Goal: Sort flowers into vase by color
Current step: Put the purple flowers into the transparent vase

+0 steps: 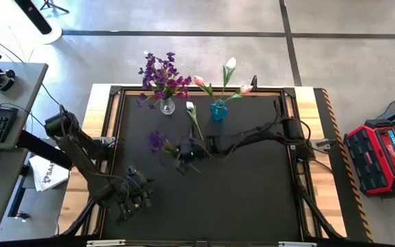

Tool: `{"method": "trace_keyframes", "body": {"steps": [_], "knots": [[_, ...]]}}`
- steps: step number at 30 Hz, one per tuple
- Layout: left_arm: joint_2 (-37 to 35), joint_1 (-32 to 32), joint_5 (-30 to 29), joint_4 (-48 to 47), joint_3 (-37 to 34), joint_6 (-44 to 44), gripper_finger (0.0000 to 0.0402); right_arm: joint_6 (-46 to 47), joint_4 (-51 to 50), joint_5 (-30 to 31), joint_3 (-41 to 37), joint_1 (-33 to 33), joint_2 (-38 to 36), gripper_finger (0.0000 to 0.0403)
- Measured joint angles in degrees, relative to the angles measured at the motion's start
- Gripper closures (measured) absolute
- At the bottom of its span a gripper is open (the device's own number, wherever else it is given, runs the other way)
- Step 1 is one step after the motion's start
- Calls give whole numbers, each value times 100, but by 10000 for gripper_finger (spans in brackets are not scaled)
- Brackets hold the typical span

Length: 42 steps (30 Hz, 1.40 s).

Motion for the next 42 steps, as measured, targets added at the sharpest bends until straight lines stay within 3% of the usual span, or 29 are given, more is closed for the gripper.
{"method": "trace_keyframes", "body": {"steps": [10,15,21,23,30,37,42], "knots": [[950,13,-99,-18,0,-1445,234,-512,-384,-307,280,-257,13,201],[1327,132,-23,-59,0,-2338,234,-629,-1448,262,280,65,-50,161],[1672,589,432,-567,-8,-2974,234,423,-3308,1962,273,636,-90,167],[1719,870,484,-582,-102,-2848,234,815,-3601,2105,273,768,-93,175],[1725,2015,359,-481,-354,-1587,234,1169,-2934,1698,-296,867,-94,219],[1722,2859,-71,-475,-352,-292,234,1116,-684,651,-1095,638,-94,267],[1382,3153,-205,-1479,-257,19,234,611,866,165,-1279,649,-89,292]]}}
